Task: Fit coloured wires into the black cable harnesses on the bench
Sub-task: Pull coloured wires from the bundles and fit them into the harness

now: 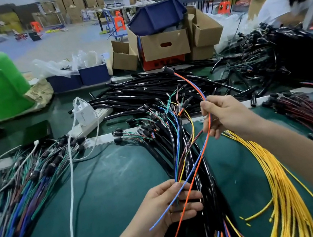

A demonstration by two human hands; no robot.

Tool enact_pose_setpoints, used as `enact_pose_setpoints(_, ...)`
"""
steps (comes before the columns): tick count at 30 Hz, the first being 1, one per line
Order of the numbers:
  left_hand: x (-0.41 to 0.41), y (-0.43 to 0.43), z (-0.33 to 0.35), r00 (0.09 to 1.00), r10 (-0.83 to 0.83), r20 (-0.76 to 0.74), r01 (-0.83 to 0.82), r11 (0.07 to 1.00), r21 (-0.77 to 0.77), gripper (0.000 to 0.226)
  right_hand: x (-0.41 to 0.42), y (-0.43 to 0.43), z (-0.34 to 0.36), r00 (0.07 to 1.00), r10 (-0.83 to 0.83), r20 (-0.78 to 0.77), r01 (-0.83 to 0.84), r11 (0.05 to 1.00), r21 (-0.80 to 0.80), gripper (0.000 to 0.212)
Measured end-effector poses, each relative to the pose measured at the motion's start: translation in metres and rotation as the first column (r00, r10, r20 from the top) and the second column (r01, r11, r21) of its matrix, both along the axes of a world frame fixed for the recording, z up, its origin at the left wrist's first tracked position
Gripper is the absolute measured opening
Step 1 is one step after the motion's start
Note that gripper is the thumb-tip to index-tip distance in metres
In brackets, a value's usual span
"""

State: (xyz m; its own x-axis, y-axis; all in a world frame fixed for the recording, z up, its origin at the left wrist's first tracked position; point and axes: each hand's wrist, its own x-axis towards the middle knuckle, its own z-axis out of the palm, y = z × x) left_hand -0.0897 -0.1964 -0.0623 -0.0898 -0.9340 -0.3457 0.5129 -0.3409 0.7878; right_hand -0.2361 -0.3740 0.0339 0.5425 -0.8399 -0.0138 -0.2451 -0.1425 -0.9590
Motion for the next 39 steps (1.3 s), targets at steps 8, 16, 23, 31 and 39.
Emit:
enact_pose_setpoints(8, 0.008, -0.001, -0.004, 0.997, -0.034, -0.063, 0.034, 0.999, -0.007, 0.031, -0.008, -0.022, -0.012, 0.999, -0.03, 0.031, 0.03, 1.0, 0.001, 0.029)
enact_pose_setpoints(16, 0.007, 0.003, -0.002, 0.996, -0.082, 0.027, 0.084, 0.993, -0.086, 0.021, -0.012, -0.033, -0.036, 0.738, -0.344, -0.581, 0.14, 0.919, -0.368, 0.045)
enact_pose_setpoints(23, 0.01, 0.003, 0.002, 0.942, -0.088, 0.325, 0.154, 0.971, -0.184, 0.017, 0.015, 0.065, -0.031, 0.88, 0.106, -0.463, -0.465, 0.388, -0.796, 0.049)
enact_pose_setpoints(31, 0.027, 0.0, 0.0, 0.92, 0.126, 0.37, -0.086, 0.989, -0.123, 0.027, 0.035, 0.065, -0.068, 0.781, 0.302, -0.546, -0.622, 0.438, -0.648, 0.036)
enact_pose_setpoints(39, 0.033, -0.008, -0.005, 0.826, 0.561, 0.059, -0.558, 0.828, -0.059, 0.016, 0.023, 0.072, -0.094, 0.99, 0.129, -0.054, -0.135, 0.769, -0.625, 0.022)
